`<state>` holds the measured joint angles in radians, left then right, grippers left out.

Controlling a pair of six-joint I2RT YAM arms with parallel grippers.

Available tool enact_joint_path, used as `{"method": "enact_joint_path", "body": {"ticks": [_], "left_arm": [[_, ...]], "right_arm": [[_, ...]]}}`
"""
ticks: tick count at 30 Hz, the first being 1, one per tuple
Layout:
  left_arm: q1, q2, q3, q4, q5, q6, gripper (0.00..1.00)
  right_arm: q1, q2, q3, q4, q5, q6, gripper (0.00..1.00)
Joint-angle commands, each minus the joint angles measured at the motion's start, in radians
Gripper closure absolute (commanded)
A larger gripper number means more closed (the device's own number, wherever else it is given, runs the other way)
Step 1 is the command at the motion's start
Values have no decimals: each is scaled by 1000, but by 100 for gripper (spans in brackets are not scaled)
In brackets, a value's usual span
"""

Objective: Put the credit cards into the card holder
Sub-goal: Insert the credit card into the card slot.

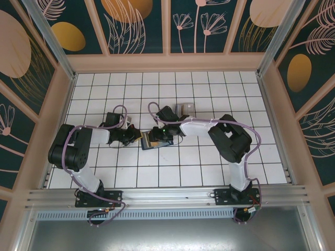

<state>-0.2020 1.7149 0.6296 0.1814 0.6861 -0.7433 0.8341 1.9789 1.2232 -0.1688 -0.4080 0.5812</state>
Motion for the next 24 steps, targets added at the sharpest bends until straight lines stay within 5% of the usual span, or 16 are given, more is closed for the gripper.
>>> {"method": "enact_joint_path", "body": {"ticks": [1, 10, 24], "left_arm": [[-5, 5, -33, -71, -59, -6, 100], [-5, 6, -41, -60, -55, -10, 100], [-4, 5, -35, -72, -54, -7, 100]], "right_arm": [[14, -50, 10, -38, 42, -19, 63], [16, -100, -22, -99, 183, -47, 63], [42, -23, 11, -98, 152, -47, 63]]}}
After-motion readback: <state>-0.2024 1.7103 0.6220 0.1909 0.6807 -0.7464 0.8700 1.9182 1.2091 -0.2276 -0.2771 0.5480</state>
